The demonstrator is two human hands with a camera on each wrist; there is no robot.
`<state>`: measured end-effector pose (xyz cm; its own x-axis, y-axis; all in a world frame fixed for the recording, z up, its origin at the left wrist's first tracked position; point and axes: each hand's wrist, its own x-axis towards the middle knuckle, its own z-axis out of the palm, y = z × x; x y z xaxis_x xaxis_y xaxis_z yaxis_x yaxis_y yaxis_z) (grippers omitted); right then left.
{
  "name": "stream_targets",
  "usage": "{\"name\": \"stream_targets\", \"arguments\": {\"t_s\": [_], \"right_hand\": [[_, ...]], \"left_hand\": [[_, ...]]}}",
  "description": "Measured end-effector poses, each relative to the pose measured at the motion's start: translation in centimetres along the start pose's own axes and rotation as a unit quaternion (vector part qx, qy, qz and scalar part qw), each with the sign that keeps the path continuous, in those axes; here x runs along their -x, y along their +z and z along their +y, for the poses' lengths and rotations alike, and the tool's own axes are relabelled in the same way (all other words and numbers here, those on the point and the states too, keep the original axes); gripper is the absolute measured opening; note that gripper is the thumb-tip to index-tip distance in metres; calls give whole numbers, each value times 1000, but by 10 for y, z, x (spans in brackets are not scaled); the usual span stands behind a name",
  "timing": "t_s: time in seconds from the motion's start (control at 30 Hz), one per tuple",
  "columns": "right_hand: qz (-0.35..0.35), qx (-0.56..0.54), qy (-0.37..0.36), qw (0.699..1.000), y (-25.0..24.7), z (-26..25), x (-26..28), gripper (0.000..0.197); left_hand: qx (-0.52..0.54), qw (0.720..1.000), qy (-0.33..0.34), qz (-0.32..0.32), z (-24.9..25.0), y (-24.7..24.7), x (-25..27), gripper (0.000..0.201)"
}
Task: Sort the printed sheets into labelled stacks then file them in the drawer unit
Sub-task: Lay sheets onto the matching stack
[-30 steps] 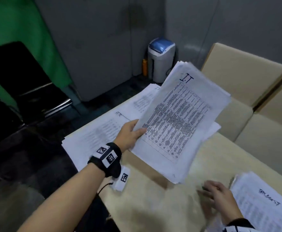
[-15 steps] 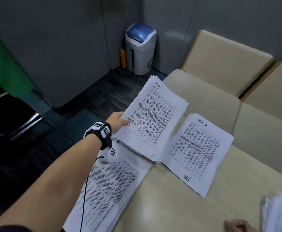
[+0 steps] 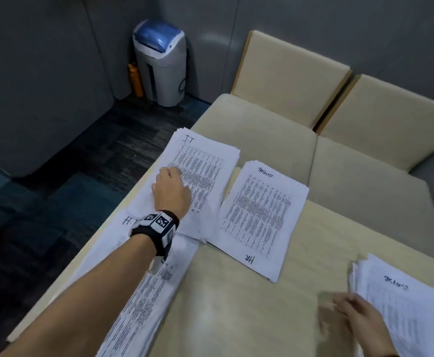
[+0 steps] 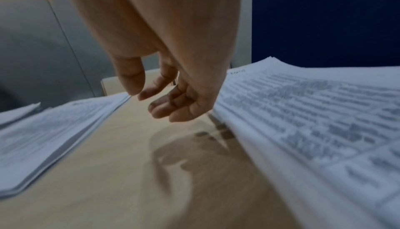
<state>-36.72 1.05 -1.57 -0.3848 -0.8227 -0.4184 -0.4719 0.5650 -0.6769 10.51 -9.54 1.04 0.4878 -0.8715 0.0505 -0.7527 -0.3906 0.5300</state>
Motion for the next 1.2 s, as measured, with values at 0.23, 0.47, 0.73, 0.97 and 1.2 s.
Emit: {"name": "stream_targets", "arguments": {"t_s": [0.23, 0.47, 0.73, 0.97, 1.2], "right_hand": [[113, 47, 13, 992, -88, 55, -14, 10], [149, 129, 121, 973, -169, 109, -22, 59], [103, 35, 64, 992, -186, 122, -40, 47], [110, 5, -40, 993, -196, 129, -41, 47], [155, -57, -63, 984, -225, 142, -32, 17]], "left_hand": [[186, 954, 130, -195, 135, 53, 148, 20], [140, 914, 133, -357, 230, 140, 286, 22], [68, 949, 95, -294, 270, 178, 333, 27], [60, 964, 19, -260, 275, 177, 327, 43], [38, 957, -14, -286, 280, 185, 321, 40]]}}
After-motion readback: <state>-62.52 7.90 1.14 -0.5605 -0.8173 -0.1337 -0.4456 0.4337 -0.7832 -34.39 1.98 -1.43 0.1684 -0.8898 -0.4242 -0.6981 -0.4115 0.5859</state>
